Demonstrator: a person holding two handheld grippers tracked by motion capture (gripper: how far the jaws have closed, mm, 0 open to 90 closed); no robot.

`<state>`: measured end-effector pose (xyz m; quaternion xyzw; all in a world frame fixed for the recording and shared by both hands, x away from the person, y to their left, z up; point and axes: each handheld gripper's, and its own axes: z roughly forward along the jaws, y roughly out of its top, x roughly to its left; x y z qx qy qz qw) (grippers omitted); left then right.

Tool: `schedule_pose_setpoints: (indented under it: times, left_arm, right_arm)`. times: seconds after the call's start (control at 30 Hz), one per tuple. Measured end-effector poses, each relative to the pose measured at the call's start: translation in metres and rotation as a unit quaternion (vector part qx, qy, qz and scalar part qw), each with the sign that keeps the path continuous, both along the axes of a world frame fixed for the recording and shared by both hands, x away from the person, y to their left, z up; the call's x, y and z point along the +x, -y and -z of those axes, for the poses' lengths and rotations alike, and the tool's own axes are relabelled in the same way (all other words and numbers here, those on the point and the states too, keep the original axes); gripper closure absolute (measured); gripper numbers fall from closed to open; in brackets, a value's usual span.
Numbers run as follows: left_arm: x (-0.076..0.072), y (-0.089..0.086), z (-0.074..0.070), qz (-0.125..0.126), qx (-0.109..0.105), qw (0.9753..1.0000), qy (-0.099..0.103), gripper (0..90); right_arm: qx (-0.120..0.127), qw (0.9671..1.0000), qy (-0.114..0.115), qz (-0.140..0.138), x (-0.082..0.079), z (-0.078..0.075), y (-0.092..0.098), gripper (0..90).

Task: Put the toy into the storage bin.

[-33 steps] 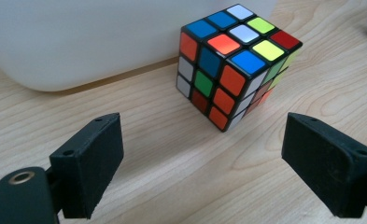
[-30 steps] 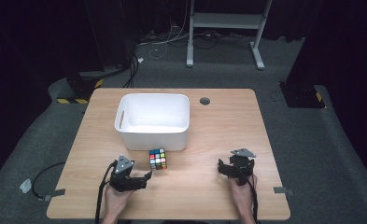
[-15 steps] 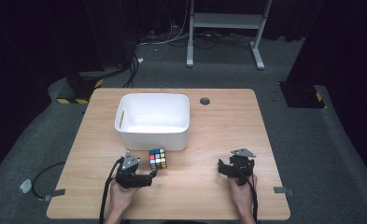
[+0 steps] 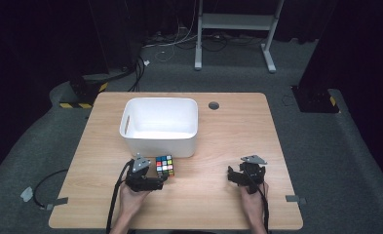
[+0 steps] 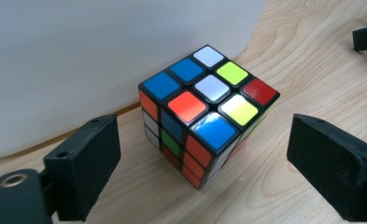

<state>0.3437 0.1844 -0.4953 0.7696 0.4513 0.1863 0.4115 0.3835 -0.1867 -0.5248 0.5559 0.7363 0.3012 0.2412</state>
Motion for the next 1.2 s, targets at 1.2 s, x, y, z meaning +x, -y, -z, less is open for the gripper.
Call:
schedule_pose_setpoints:
  times: [1.2]
  left_arm:
    - [0.023,0.017,0.003,0.015,0.016,0.9997,0.005,9.2]
  right_arm:
    - [0.001,1.0,-0.001,-0.002,0.0,0.0,0.0,15.0]
